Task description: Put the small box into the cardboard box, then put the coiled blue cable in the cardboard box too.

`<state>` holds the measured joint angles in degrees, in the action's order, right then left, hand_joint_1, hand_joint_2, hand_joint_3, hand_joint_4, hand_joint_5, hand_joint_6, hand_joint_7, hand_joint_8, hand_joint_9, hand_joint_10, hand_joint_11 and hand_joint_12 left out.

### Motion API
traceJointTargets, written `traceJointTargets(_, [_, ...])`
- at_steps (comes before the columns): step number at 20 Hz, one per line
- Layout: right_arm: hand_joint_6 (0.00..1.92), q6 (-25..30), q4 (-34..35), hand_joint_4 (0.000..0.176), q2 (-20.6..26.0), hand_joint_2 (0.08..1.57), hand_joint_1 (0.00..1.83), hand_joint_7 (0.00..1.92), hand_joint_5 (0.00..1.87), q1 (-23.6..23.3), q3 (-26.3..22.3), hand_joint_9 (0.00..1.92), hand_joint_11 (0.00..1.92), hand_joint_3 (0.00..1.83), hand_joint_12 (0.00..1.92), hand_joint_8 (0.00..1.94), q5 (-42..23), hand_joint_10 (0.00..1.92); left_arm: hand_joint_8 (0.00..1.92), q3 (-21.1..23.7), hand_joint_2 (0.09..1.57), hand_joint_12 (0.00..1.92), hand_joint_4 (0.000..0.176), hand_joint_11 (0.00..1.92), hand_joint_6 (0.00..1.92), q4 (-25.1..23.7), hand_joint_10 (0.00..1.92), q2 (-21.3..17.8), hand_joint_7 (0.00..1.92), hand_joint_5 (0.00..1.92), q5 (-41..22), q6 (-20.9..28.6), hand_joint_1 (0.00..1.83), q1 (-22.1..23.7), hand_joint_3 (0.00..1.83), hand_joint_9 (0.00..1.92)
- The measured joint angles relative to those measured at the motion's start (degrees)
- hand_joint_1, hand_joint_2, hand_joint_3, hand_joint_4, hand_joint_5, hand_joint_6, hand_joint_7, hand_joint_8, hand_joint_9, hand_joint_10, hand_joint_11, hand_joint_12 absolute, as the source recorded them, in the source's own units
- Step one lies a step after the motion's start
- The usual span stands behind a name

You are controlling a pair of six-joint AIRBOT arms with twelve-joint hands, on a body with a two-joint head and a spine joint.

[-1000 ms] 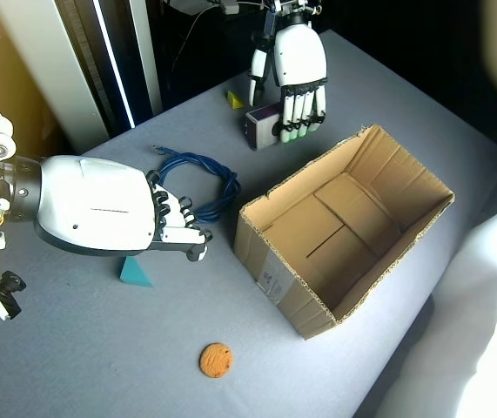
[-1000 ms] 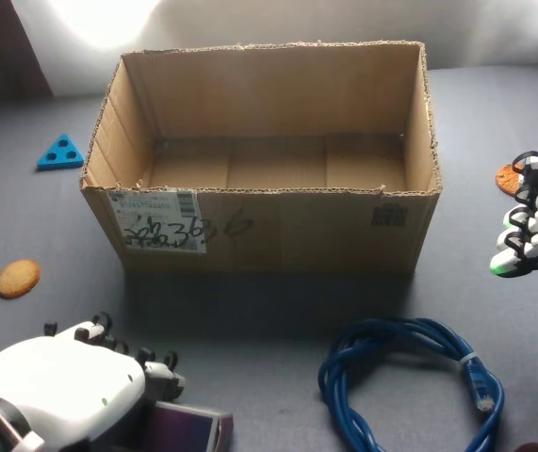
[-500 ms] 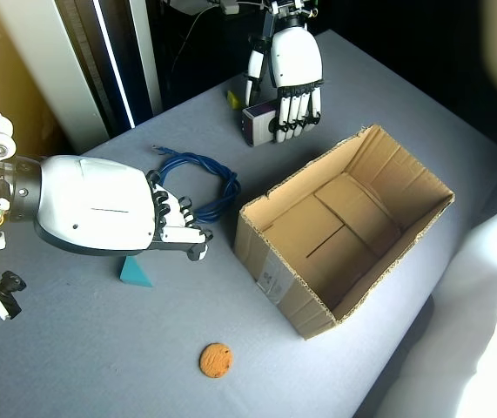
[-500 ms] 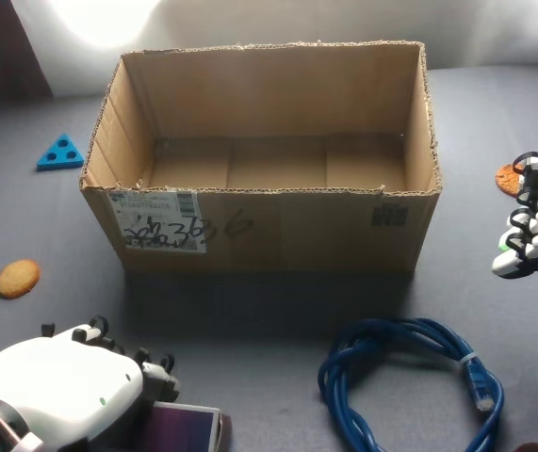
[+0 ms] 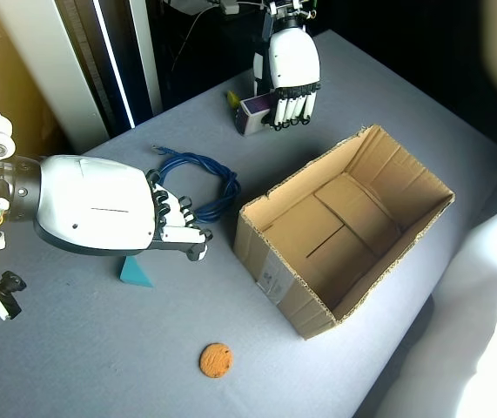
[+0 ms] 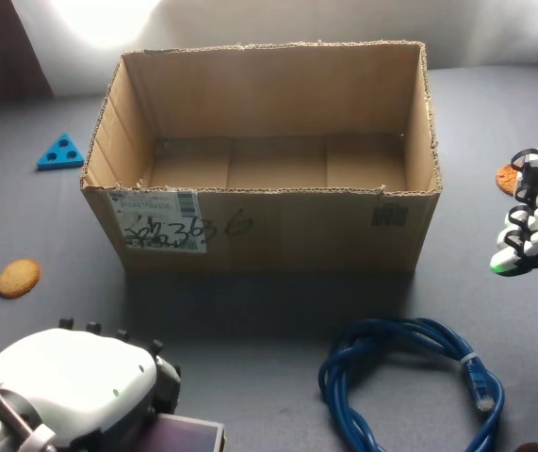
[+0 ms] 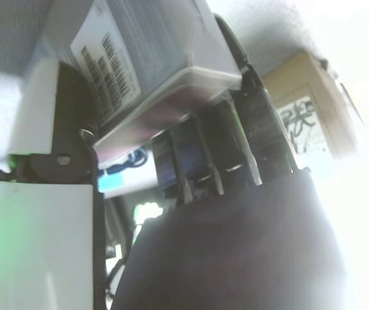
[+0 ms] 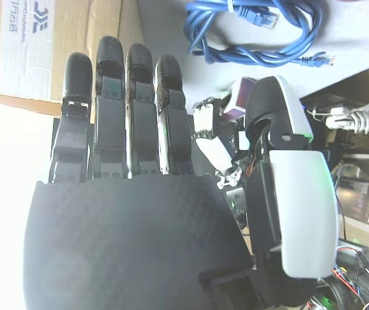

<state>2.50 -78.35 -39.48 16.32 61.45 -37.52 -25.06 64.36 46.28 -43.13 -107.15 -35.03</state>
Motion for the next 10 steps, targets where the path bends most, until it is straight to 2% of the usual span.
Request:
traceJointTargets(1, [0.01,0.02,0.02,0.0,0.0,1.2,0.47,0.52,0.49,0.0,0.0,0.5,0.03,0.0,1.02,0.0,0.0,0.0,1.34,0.0,1.18,1.06,0.0,0.64,1.02,0.46,0.88,0.0,0.86,0.86,0.02,-0.76,1.21,0.81,0.0,0.81])
traceJointTargets(3, [0.0,0.02,0.07,0.0,0.07,1.2,0.45,0.51,0.48,0.0,0.0,0.5,0.03,0.0,1.02,0.0,-0.2,0.0,1.37,-0.28,1.2,1.15,0.0,0.58,1.07,1.07,0.85,-0.02,0.84,0.83,0.61,-2.78,1.2,3.39,0.0,0.8])
traceJointTargets(4, [0.0,0.02,0.04,0.0,0.13,1.2,0.43,0.51,0.48,0.0,0.02,0.5,0.03,0.0,1.02,0.0,-0.55,0.0,1.35,-0.44,1.19,1.15,0.0,0.6,1.01,1.33,0.86,-0.09,0.85,0.87,0.94,-4.09,1.21,4.7,0.0,0.81])
traceJointTargets(7, [0.0,0.02,-0.13,0.0,0.13,1.2,0.46,0.52,0.49,-0.04,0.0,0.5,0.03,0.0,1.03,0.0,-2.23,0.0,1.39,-0.7,1.19,1.18,0.0,0.56,1.04,5.11,0.86,-1.38,0.83,0.85,2.54,-8.44,1.2,8.61,0.0,0.79])
traceJointTargets(8, [0.0,0.04,-0.22,0.0,0.13,1.2,0.44,0.51,0.47,-0.11,-0.02,0.5,0.03,0.0,1.03,0.0,-2.73,0.0,1.34,-0.7,1.2,1.18,0.0,0.55,1.02,6.67,1.37,-2.12,0.8,0.83,3.04,-10.03,1.32,10.01,0.0,0.73])
traceJointTargets(9, [0.0,0.04,-0.2,0.0,0.11,1.2,0.44,0.51,0.47,-0.11,-0.17,0.5,0.03,0.0,1.03,0.0,-2.91,0.0,1.34,-0.7,1.2,1.18,0.0,0.55,1.02,7.45,1.37,-2.78,0.8,0.83,3.5,-10.71,1.32,10.78,0.0,0.73])
traceJointTargets(10, [0.0,0.04,-0.2,0.0,0.13,1.2,0.45,0.5,0.47,-0.11,-0.28,0.49,0.03,0.0,1.02,0.0,-2.93,0.0,1.42,-0.68,1.2,1.17,0.0,0.55,1.04,8.28,1.09,-3.5,0.8,0.84,3.67,-11.43,1.22,11.58,0.0,0.71])
